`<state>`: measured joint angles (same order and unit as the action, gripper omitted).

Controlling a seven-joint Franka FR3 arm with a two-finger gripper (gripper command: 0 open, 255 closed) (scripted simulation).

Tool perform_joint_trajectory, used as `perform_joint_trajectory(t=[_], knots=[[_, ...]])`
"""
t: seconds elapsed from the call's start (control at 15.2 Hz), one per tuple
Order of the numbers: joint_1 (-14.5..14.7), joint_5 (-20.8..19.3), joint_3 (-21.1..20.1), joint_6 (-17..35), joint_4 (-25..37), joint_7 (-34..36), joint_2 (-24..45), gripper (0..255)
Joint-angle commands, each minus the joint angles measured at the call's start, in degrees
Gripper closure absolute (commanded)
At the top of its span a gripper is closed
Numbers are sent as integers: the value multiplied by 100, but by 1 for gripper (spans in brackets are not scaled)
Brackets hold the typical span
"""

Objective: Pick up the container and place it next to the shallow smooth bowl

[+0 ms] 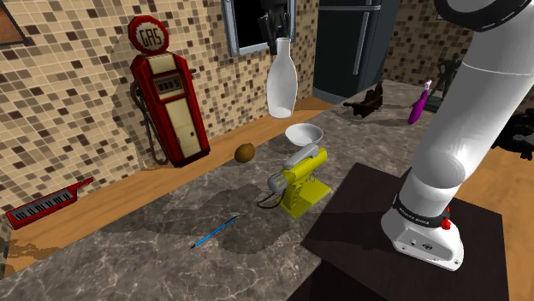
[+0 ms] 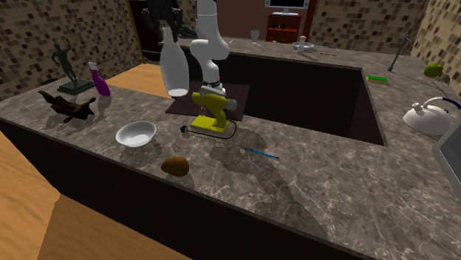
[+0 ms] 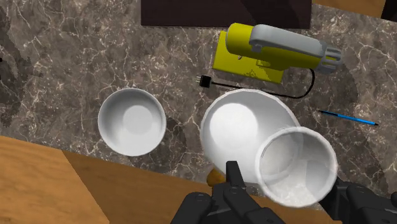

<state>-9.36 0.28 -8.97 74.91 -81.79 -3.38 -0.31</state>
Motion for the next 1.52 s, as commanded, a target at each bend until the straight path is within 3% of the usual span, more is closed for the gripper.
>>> perform_joint_trajectory(t=[0.0,0.26,1.45], knots=[[-127,-26,129,-160,124,-270,-35,255],[-411,-103,419,-529,533,-866,1,255],[-425,-56,441,1038,-1630,-885,-598,255]])
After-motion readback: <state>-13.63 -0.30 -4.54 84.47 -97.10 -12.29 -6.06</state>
